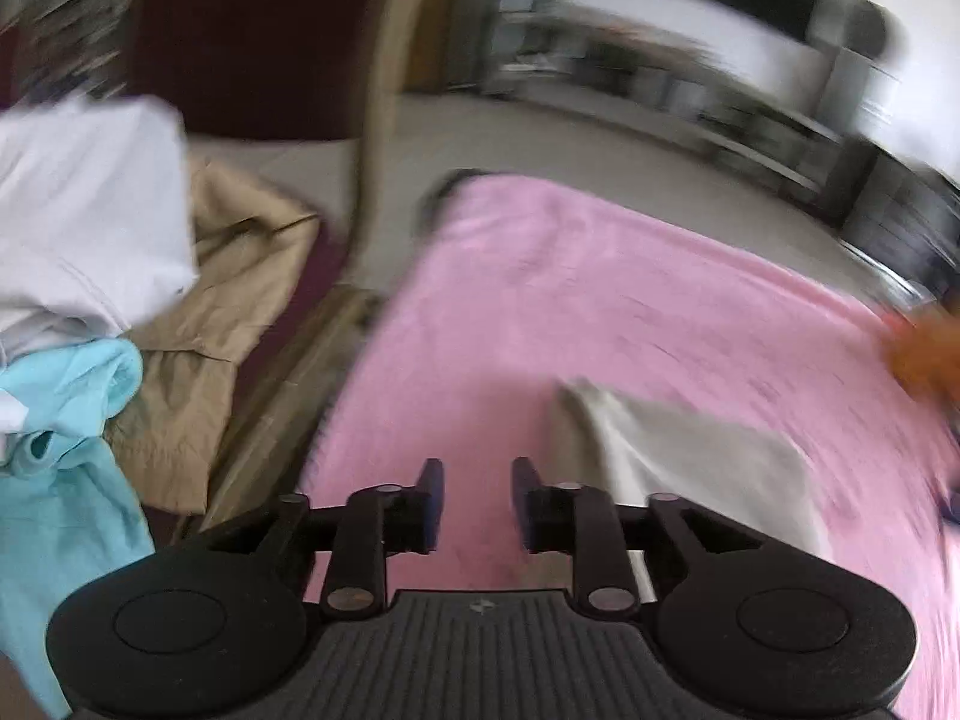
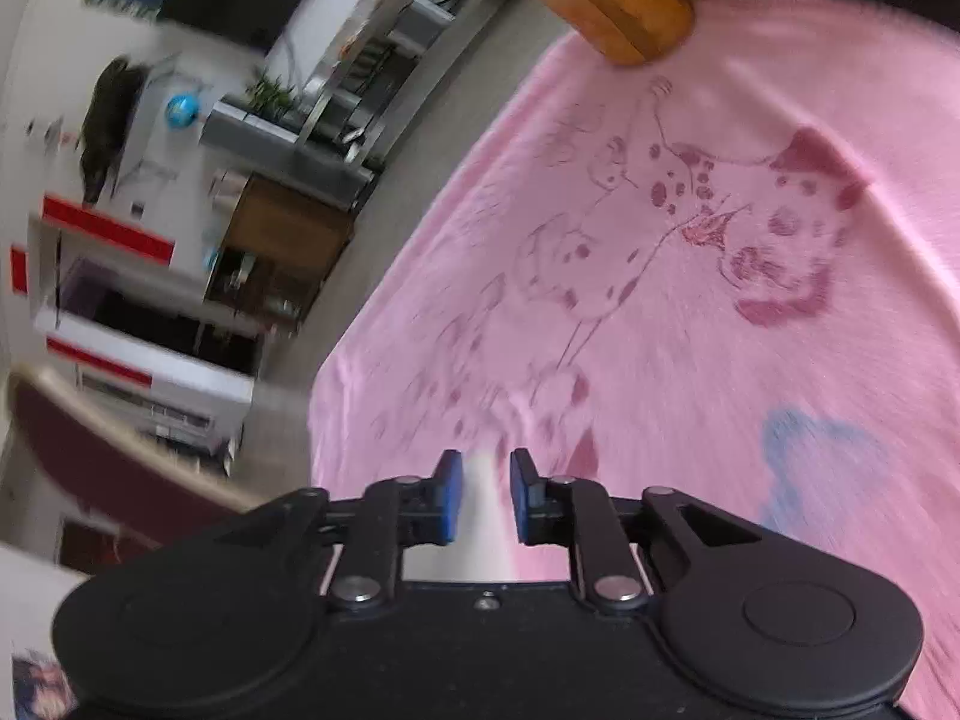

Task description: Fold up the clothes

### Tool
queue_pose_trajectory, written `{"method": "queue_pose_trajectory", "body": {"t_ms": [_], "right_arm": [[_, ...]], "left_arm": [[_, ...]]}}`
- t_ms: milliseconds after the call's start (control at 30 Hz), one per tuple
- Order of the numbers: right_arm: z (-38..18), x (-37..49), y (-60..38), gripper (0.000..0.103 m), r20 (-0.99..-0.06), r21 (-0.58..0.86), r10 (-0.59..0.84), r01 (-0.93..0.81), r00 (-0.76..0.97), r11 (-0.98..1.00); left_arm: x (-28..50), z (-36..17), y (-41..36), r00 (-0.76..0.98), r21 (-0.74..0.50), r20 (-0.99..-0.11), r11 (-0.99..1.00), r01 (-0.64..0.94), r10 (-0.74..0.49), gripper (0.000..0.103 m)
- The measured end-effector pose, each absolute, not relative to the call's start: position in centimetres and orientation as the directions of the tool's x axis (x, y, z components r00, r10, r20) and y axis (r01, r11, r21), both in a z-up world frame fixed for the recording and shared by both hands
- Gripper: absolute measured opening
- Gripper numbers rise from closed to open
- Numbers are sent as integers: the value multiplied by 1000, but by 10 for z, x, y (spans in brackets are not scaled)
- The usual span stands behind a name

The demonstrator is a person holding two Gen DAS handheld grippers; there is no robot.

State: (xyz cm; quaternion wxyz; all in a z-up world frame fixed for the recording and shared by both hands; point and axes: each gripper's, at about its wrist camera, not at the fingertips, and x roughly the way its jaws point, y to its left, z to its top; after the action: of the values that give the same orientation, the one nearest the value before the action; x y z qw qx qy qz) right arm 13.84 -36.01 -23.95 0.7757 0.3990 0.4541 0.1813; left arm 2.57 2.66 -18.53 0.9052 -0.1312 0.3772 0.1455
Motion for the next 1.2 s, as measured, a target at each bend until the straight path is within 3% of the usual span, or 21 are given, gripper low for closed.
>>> {"method": "queue_pose_trajectory", "body": {"t_ms": [167,367,533,733,833,967,1133,1200], "right_arm": [[-212,79,-346,23,-557,755,674,-42,485,654],[-235,47,-275,20,-562,648,674,-250,481,719],[-256,23,-246,16,-677,469,582,-344,451,813],[-246,-28,-249,16,-793,276,482,-486,373,830],[-233,-27,-267,17,-753,353,537,-454,381,818],[-213,-20,-293,36,-662,484,627,-405,410,776],[-215,20,-313,49,-600,667,705,-251,379,702],[-220,33,-314,54,-587,694,715,-219,379,686]], "left_arm": [[-23,-208,-16,688,-159,-726,974,-160,-6,23],[-19,-227,-65,739,69,-671,997,-29,68,24],[-31,-245,-89,629,165,-771,985,43,101,22],[-66,-247,-93,552,87,-833,995,55,42,22],[-81,-226,-75,608,-8,-794,1000,10,-12,23],[-78,-196,-31,703,-152,-710,982,-110,-31,37],[-42,-191,14,648,-141,-760,962,-235,46,53],[-26,-199,32,619,-221,-785,944,-246,-23,56]]}}
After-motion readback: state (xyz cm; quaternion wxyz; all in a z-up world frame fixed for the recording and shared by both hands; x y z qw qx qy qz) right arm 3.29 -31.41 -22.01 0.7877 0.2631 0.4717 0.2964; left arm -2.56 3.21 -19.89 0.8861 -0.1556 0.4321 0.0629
